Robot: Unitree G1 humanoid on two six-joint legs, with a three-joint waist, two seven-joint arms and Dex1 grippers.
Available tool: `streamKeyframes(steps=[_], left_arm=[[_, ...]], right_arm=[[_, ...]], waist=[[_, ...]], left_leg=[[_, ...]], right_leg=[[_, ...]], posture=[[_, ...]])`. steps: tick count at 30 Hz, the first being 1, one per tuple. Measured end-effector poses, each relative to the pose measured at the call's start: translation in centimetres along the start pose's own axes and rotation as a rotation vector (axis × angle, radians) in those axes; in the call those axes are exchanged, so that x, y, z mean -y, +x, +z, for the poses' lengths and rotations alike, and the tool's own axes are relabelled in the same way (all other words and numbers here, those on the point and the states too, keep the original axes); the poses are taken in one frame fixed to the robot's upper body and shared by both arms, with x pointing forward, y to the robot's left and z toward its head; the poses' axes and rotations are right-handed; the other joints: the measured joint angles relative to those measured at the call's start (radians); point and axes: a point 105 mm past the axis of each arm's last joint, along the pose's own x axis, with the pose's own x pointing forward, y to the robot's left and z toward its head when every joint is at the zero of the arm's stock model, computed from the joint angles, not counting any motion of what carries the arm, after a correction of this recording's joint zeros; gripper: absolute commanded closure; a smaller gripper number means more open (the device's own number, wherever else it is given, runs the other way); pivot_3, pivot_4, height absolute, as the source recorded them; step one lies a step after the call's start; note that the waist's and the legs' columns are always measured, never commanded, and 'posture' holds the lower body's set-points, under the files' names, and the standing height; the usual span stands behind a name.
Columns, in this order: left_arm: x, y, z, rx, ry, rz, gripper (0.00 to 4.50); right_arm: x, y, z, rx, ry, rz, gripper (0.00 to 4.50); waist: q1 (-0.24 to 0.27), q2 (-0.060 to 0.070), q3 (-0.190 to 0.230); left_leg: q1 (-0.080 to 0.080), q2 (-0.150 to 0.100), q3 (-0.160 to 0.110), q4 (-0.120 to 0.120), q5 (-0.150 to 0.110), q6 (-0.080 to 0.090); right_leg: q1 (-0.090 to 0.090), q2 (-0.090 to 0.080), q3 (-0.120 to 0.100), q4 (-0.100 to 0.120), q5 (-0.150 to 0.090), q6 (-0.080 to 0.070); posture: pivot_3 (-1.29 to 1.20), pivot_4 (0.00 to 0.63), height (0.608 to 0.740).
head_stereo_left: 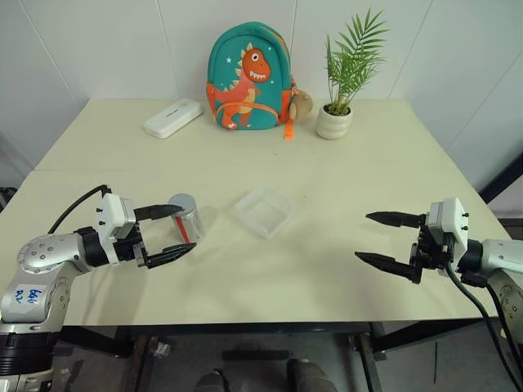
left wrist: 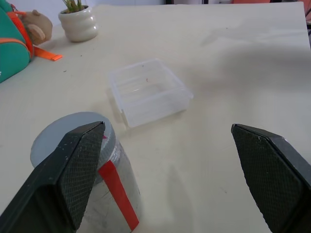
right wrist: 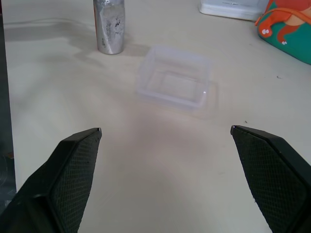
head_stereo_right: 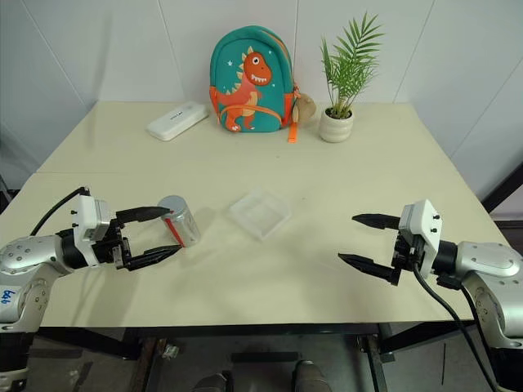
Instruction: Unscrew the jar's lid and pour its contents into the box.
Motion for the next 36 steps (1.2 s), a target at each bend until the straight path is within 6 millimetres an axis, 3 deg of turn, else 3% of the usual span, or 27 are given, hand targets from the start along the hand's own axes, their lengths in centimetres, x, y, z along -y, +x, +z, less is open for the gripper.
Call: streamKeyframes(steps=[10, 14, 20, 28, 33, 36], left_arm=[[2.4, -2.3, -2.0, -0.039, -0.023, 0.128, 0.06], [2.8, -3.7, -3.3, -0.053, -0.051, 0.346, 0.06], [2.5, -2.7, -3.8, 0.019, -0.156, 0.642, 0.06], [3.4, 1.1, -5.1, 0.040, -0.239, 0.759, 0.06], [1.4, 2.0, -4.6, 0.058, -0.202, 0.881, 0.06], [1.0, 2.3, -5.4, 0.021, -0.179, 0.911, 0.06]], right_arm=[[0.8, 3.0, 0.5, 0.069, 0.000, 0.057, 0.00], [0.9, 5.0, 2.5, 0.169, 0.007, 0.098, 0.00], [0.0, 7.3, 4.3, 0.254, 0.003, 0.178, 0.00], [-0.8, 8.2, 5.5, 0.297, 0.021, 0.234, 0.00], [-0.8, 8.3, 5.9, 0.302, 0.012, 0.232, 0.00], [-0.7, 8.4, 6.2, 0.312, 0.006, 0.226, 0.00]], waist=[[0.000, 0.000, 0.000], [0.000, 0.000, 0.000], [0.011, -0.001, -0.001], [0.017, -0.002, -0.001], [0.020, -0.002, -0.001], [0.018, -0.002, -0.001]], left_leg=[[0.001, 0.000, 0.003, -0.001, 0.000, 0.000], [0.001, 0.000, 0.005, 0.000, 0.000, 0.000], [0.001, -0.001, 0.005, 0.001, 0.000, 0.000], [0.001, -0.002, 0.006, 0.001, 0.000, 0.000], [0.001, -0.002, 0.006, 0.002, 0.000, 0.000], [0.001, -0.002, 0.008, 0.002, 0.000, 0.000]], right_leg=[[0.000, 0.000, 0.004, -0.002, 0.000, 0.001], [0.000, 0.000, 0.006, -0.002, 0.001, 0.001], [0.001, 0.000, 0.008, -0.003, 0.002, 0.004], [0.000, 0.001, 0.011, -0.004, 0.004, 0.006], [0.001, 0.001, 0.012, -0.004, 0.004, 0.006], [0.001, 0.001, 0.012, -0.005, 0.004, 0.007]], posture=[[0.00, 0.150, 0.740], [0.00, 0.150, 0.740], [0.00, 0.150, 0.740], [0.00, 0.150, 0.740], [0.00, 0.150, 0.740], [0.00, 0.150, 0.740]])
